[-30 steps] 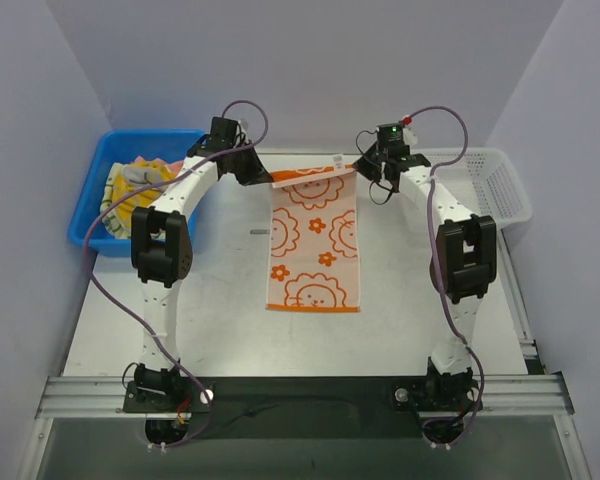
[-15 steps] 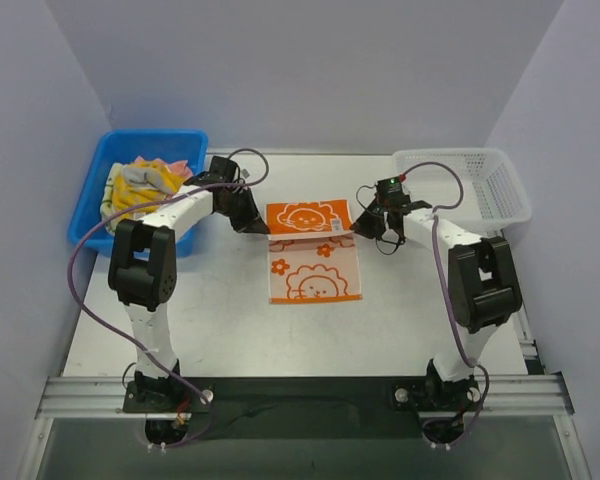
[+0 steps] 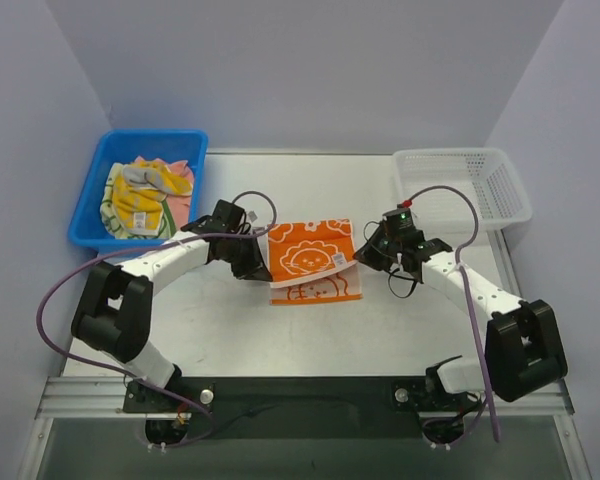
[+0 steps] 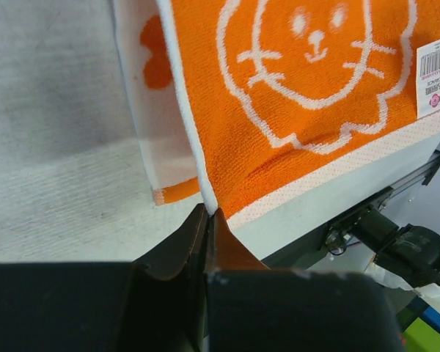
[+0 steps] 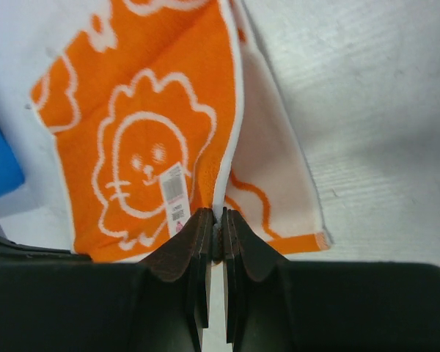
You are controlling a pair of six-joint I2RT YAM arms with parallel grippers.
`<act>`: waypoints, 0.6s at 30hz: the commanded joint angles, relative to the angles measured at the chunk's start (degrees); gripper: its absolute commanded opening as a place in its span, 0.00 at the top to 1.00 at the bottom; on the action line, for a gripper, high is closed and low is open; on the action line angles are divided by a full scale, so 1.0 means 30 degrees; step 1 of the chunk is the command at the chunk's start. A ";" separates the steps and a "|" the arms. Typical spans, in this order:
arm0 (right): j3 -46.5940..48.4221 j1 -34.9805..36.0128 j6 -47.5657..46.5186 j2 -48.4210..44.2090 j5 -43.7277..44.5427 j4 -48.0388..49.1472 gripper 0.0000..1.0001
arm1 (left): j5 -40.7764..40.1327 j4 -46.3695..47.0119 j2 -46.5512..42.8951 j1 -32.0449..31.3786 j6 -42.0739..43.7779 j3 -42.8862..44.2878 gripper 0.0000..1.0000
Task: Fold and stack the towels
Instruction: Fold the towel
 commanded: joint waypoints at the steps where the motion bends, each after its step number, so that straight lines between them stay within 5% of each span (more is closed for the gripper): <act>1: -0.1689 0.0266 0.0232 0.0206 0.0603 -0.0206 1.00 | -0.0883 0.1986 -0.0193 -0.0097 -0.0884 -0.1375 1.00; 18: -0.3921 0.0590 0.0556 0.1700 0.0896 0.1703 1.00 | -0.2203 0.3425 0.1506 -0.1094 -0.1062 -0.2785 1.00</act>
